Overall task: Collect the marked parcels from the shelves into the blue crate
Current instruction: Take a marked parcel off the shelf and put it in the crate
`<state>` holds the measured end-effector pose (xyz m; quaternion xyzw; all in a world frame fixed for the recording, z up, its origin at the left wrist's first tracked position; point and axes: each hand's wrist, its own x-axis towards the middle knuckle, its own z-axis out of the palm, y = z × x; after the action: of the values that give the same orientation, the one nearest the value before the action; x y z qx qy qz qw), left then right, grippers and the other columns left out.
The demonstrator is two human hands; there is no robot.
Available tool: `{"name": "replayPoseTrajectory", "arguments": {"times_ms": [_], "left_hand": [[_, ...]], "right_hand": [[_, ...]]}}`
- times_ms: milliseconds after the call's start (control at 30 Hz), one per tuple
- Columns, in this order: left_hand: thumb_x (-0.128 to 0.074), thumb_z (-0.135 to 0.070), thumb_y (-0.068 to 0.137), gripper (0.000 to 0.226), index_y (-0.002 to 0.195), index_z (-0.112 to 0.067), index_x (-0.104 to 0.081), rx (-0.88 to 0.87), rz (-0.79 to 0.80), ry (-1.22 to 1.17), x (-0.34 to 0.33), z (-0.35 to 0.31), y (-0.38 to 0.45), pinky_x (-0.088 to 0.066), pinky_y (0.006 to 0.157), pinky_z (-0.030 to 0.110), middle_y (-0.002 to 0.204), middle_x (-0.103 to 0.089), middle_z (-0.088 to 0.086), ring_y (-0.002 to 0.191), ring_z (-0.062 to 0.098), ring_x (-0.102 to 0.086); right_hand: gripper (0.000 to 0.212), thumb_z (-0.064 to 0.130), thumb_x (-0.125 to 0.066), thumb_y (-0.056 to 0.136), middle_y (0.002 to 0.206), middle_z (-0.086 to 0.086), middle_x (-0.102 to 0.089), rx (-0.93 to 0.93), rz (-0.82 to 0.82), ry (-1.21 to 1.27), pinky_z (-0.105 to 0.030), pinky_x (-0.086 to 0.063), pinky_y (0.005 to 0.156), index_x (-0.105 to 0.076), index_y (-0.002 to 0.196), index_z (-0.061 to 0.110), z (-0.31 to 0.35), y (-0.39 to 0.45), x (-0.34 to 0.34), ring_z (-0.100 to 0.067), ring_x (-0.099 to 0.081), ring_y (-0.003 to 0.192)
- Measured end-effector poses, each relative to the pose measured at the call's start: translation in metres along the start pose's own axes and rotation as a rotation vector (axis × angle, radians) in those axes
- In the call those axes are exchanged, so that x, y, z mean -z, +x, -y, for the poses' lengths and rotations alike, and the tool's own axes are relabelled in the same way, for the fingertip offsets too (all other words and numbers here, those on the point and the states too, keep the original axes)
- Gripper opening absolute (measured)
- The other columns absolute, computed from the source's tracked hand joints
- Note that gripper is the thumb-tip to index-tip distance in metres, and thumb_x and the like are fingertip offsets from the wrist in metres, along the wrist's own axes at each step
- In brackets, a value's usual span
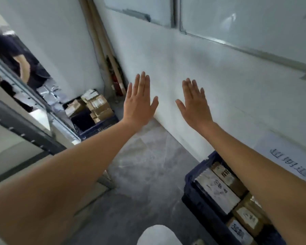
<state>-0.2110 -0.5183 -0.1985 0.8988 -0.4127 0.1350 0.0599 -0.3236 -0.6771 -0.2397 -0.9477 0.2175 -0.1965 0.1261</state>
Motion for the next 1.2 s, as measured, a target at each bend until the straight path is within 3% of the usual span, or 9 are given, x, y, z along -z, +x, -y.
{"name": "replayPoseTrajectory", "arguments": {"times_ms": [300, 533, 700, 933, 1200], "left_hand": [[-0.023, -0.046, 0.099, 0.071, 0.154, -0.006, -0.003, 0.517, -0.148, 0.316, 0.111, 0.202, -0.093, -0.002, 0.122, 0.041, 0.162, -0.001, 0.01, 0.15, 0.023, 0.001], [-0.017, -0.046, 0.1, 0.068, 0.153, -0.007, -0.004, 0.863, -0.045, 0.541, 0.165, 0.28, -0.244, -0.006, 0.122, 0.043, 0.162, -0.003, 0.01, 0.15, 0.025, -0.001], [-0.02, -0.044, 0.1, 0.068, 0.154, -0.006, -0.003, 1.1, 0.022, 0.619, 0.189, 0.289, -0.359, -0.007, 0.122, 0.044, 0.162, -0.002, 0.012, 0.15, 0.026, 0.0], [-0.016, -0.043, 0.101, 0.067, 0.153, -0.005, 0.0, 1.39, -0.068, 0.63, 0.215, 0.298, -0.47, -0.004, 0.122, 0.043, 0.162, 0.0, 0.011, 0.15, 0.024, 0.004], [-0.02, -0.045, 0.102, 0.066, 0.153, -0.006, -0.003, 1.473, -0.074, 0.709, 0.25, 0.34, -0.569, 0.006, 0.12, 0.037, 0.162, -0.001, 0.011, 0.15, 0.023, 0.003]], "right_hand": [[0.066, 0.04, -0.036, 0.102, 0.162, -0.01, -0.011, 0.608, 0.026, 0.071, -0.045, -0.005, 0.12, -0.011, 0.154, 0.008, 0.263, 0.083, -0.013, -0.023, -0.006, 0.151], [0.065, 0.038, -0.034, 0.104, 0.163, -0.011, -0.007, 1.025, 0.079, 0.15, -0.044, -0.005, 0.122, -0.01, 0.155, 0.006, 0.427, 0.055, -0.039, -0.024, -0.003, 0.151], [0.064, 0.041, -0.026, 0.104, 0.163, -0.008, -0.003, 1.223, 0.171, 0.264, -0.043, -0.003, 0.123, -0.005, 0.155, 0.01, 0.505, -0.019, -0.062, -0.022, 0.0, 0.151], [0.065, 0.044, -0.02, 0.102, 0.164, -0.006, -0.001, 1.406, 0.207, 0.322, -0.042, 0.0, 0.121, -0.004, 0.155, 0.011, 0.611, -0.109, -0.076, -0.022, 0.003, 0.15], [0.065, 0.043, -0.025, 0.103, 0.164, -0.007, -0.001, 1.445, 0.286, 0.382, -0.044, 0.0, 0.122, -0.003, 0.155, 0.01, 0.724, -0.182, -0.089, -0.021, 0.003, 0.151]]}}
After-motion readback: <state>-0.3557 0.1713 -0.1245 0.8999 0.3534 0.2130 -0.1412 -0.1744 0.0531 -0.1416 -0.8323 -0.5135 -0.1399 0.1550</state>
